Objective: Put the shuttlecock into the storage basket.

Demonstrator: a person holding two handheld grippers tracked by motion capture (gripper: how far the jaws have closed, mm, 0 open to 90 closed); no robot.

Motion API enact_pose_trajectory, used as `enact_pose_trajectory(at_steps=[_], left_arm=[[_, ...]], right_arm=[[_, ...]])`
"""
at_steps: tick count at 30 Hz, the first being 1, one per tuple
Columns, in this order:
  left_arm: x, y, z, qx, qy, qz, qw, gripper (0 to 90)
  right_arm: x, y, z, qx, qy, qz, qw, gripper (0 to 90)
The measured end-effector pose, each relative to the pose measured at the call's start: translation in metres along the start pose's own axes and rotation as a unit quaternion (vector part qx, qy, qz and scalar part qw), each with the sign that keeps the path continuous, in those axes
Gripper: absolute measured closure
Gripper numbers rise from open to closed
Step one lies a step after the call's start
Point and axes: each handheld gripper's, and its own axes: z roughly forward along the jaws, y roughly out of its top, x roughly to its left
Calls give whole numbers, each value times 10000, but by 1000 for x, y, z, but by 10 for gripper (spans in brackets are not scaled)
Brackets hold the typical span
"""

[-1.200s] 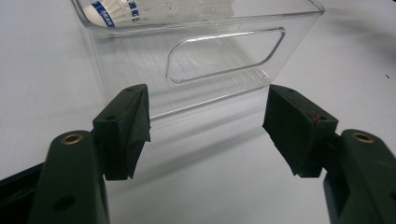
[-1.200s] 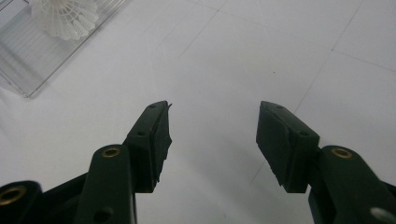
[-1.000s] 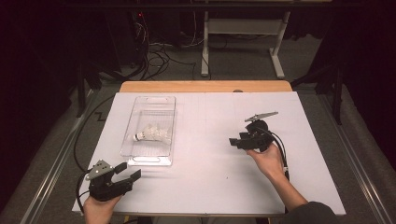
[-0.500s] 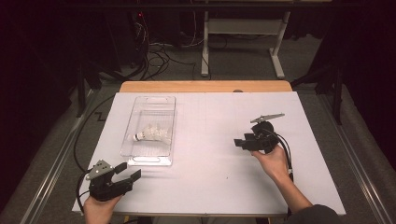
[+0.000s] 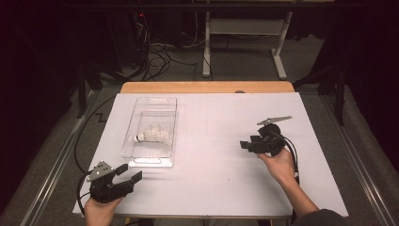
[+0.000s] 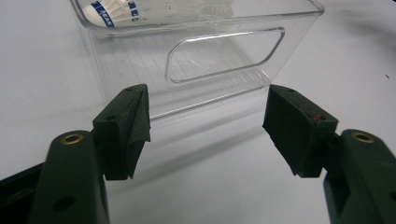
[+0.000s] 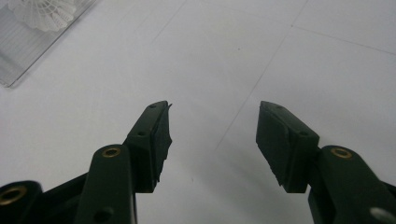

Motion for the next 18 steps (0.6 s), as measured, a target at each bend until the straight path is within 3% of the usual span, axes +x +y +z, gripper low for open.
enact_pose_trajectory(at_steps=[18], left_arm=[[0,0,0,2,-3,0,10000,324]], right_arm=[[-7,-12,-7,-25,-35,73,10000,455]])
